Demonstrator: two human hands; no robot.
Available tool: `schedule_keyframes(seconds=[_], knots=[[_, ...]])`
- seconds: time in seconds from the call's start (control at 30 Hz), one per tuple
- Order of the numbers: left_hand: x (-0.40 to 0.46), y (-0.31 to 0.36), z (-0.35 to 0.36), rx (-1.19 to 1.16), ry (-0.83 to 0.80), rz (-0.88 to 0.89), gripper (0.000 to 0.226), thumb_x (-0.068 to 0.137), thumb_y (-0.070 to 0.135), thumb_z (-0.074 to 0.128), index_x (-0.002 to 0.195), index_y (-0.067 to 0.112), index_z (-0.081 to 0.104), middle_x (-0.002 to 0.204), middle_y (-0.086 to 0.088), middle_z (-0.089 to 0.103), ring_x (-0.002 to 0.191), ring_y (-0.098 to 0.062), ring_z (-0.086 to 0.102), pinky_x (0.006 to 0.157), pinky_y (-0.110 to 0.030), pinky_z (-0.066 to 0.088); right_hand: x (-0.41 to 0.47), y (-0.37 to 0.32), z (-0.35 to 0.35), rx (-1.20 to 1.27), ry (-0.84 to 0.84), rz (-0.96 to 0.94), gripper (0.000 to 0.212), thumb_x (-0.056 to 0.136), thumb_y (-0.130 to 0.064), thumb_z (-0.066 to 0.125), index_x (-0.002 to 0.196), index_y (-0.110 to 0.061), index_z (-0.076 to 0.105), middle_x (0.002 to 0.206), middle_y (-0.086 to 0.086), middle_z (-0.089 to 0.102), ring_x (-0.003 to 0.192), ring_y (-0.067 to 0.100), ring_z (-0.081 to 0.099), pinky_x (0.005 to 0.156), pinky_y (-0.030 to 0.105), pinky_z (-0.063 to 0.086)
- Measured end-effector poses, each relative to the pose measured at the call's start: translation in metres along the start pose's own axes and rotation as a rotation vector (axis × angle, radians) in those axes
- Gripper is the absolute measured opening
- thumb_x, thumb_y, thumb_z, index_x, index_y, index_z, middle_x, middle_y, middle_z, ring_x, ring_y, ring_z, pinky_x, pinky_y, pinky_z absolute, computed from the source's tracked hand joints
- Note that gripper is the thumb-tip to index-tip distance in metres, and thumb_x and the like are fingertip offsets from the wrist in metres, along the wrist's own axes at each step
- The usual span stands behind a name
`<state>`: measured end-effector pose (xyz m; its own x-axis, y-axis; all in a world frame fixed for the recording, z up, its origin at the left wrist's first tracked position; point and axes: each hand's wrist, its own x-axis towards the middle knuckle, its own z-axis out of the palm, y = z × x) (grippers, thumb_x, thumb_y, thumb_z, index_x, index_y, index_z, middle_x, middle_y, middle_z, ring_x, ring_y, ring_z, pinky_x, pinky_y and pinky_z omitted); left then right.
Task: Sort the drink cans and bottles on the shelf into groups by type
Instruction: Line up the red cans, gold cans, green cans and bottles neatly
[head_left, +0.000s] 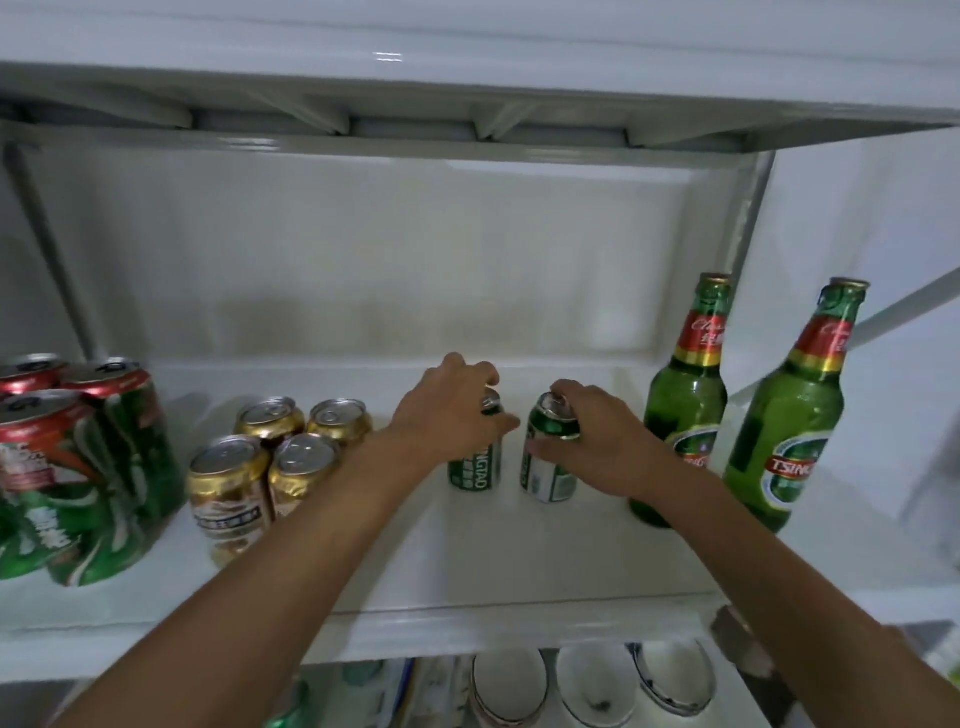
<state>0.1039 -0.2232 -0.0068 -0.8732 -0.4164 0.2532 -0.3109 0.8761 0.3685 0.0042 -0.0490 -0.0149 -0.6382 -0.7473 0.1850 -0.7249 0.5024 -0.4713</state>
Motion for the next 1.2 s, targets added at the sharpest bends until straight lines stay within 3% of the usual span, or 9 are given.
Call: schedule_keyframes(seconds=[0.1, 0.2, 0.37, 0.57, 0.7, 0.8, 0.97, 1.1, 1.2], knots=[[0.005, 0.002, 0.004, 0.024, -0.002, -0.066, 0.064, 0.08, 0.056, 0.08, 0.132, 0.027, 0.057, 0.112, 0.002, 0.041, 0.112, -0.024, 0.053, 0.092, -0.037, 0.05, 0.001, 0.005, 0.001, 0.036, 0.006, -0.029, 0.055, 0.09, -0.04, 0.072, 0.133, -0.014, 0.049, 0.12, 0.01, 0.055, 0.108, 0.029, 0.057, 0.091, 0.039, 0.05], [0.004, 0.004, 0.002, 0.027, -0.003, -0.073, 0.06, 0.08, 0.044, 0.084, 0.132, 0.025, 0.059, 0.114, -0.003, 0.051, 0.109, -0.025, 0.054, 0.088, -0.031, 0.046, 0.002, 0.01, -0.003, 0.054, 0.001, -0.059, 0.051, 0.093, -0.032, 0.07, 0.136, -0.015, 0.049, 0.121, 0.01, 0.055, 0.11, 0.03, 0.056, 0.094, 0.04, 0.049], [-0.007, 0.005, -0.017, -0.026, -0.043, 0.017, 0.055, 0.074, 0.026, 0.089, 0.125, 0.023, 0.067, 0.113, 0.004, 0.068, 0.105, -0.018, 0.062, 0.08, -0.02, 0.041, 0.002, 0.011, -0.009, 0.062, -0.005, -0.121, 0.029, 0.09, -0.024, 0.072, 0.112, -0.012, 0.058, 0.108, 0.011, 0.061, 0.098, 0.029, 0.06, 0.087, 0.042, 0.052], [-0.031, 0.002, -0.038, -0.022, -0.189, 0.092, 0.059, 0.078, 0.021, 0.088, 0.132, 0.025, 0.065, 0.124, 0.008, 0.067, 0.111, -0.013, 0.063, 0.097, -0.028, 0.051, 0.001, 0.008, -0.015, 0.058, -0.035, -0.162, 0.021, 0.089, -0.015, 0.07, 0.104, -0.01, 0.056, 0.103, 0.01, 0.062, 0.097, 0.027, 0.058, 0.081, 0.038, 0.051], [-0.043, -0.005, -0.047, -0.029, -0.226, 0.128, 0.069, 0.082, 0.021, 0.086, 0.144, 0.025, 0.055, 0.137, 0.007, 0.062, 0.122, -0.012, 0.06, 0.106, -0.032, 0.048, -0.002, 0.008, -0.017, 0.113, -0.058, -0.198, 0.032, 0.089, -0.015, 0.071, 0.119, -0.014, 0.061, 0.115, 0.003, 0.067, 0.105, 0.023, 0.062, 0.082, 0.032, 0.053], [-0.048, -0.01, -0.049, -0.059, -0.217, 0.137, 0.076, 0.084, 0.024, 0.085, 0.15, 0.027, 0.047, 0.144, 0.007, 0.057, 0.129, -0.012, 0.055, 0.11, -0.031, 0.045, -0.006, 0.002, -0.016, 0.169, -0.097, -0.209, 0.066, 0.088, -0.02, 0.076, 0.148, -0.023, 0.048, 0.141, -0.004, 0.058, 0.125, 0.016, 0.056, 0.099, 0.027, 0.047], [-0.053, -0.025, -0.045, -0.092, -0.227, 0.11, 0.08, 0.086, 0.023, 0.083, 0.149, 0.043, 0.038, 0.135, 0.015, 0.058, 0.122, -0.006, 0.057, 0.091, -0.008, 0.043, -0.013, -0.012, 0.005, 0.198, -0.115, -0.255, 0.078, 0.089, -0.019, 0.076, 0.156, -0.024, 0.037, 0.154, -0.002, 0.047, 0.14, 0.016, 0.045, 0.114, 0.033, 0.04], [-0.059, -0.034, -0.039, -0.2, -0.183, 0.096, 0.079, 0.087, 0.013, 0.081, 0.146, 0.046, 0.041, 0.138, 0.014, 0.058, 0.127, -0.006, 0.057, 0.11, -0.032, 0.048, -0.015, -0.017, 0.017, 0.244, -0.081, -0.255, 0.075, 0.09, -0.013, 0.073, 0.154, -0.027, 0.037, 0.145, 0.0, 0.051, 0.132, 0.018, 0.049, 0.109, 0.034, 0.045], [-0.059, -0.033, -0.038, -0.176, -0.21, 0.125, 0.08, 0.086, 0.016, 0.081, 0.147, 0.048, 0.039, 0.139, 0.013, 0.055, 0.129, -0.008, 0.055, 0.111, -0.037, 0.048, -0.015, -0.016, 0.018, 0.255, -0.087, -0.261, 0.071, 0.09, -0.012, 0.072, 0.151, -0.029, 0.039, 0.142, -0.002, 0.05, 0.128, 0.017, 0.051, 0.104, 0.033, 0.048]])
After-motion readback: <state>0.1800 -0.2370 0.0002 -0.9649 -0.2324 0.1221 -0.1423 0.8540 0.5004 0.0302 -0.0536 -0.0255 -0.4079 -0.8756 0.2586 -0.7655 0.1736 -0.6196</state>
